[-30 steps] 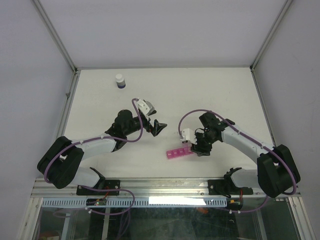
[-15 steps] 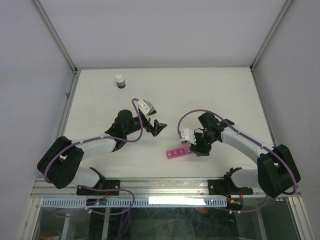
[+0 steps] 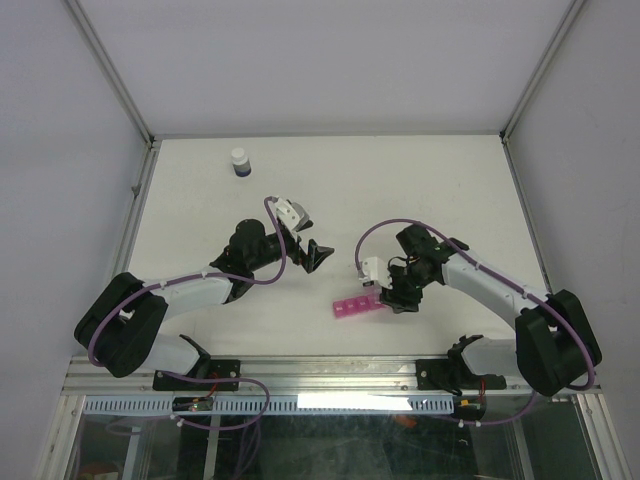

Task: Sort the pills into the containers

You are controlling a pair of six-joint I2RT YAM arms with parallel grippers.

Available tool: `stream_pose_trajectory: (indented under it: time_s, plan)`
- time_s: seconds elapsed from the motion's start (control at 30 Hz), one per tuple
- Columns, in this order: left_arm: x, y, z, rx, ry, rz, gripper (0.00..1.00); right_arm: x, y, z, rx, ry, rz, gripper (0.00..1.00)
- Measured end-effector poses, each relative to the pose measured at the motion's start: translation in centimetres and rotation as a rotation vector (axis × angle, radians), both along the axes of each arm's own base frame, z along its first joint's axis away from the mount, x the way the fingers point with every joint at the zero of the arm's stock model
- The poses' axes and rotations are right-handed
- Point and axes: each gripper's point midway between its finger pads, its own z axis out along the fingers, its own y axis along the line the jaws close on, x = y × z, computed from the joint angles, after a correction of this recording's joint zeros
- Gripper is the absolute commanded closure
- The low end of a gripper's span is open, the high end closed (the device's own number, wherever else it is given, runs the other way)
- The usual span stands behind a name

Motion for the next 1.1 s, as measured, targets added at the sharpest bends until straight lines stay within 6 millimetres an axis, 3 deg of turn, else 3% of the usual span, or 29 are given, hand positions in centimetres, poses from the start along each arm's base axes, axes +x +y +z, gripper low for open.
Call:
stream_pose_trajectory:
  time_s: [1.1]
  plan:
    - [0.00, -0.06, -0.07, 0.001, 0.002, -0.003, 0.01, -0.21, 0.18, 0.48, -0.040, -0.031, -0.044, 1.00]
